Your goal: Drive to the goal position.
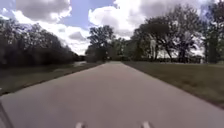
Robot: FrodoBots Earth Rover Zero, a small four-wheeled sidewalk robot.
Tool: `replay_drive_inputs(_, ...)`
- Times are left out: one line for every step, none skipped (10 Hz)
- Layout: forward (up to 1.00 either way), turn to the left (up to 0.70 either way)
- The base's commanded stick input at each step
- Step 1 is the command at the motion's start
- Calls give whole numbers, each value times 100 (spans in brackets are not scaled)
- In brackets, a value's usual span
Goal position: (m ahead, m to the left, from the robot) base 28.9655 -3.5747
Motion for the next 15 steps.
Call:
replay_drive_inputs(100,0)
replay_drive_inputs(100,0)
replay_drive_inputs(100,0)
replay_drive_inputs(100,0)
replay_drive_inputs(100,0)
replay_drive_inputs(100,0)
replay_drive_inputs(100,0)
replay_drive_inputs(100,0)
replay_drive_inputs(100,0)
replay_drive_inputs(100,0)
replay_drive_inputs(100,0)
replay_drive_inputs(100,0)
replay_drive_inputs(100,-15)
replay_drive_inputs(100,-24)
replay_drive_inputs(100,-13)
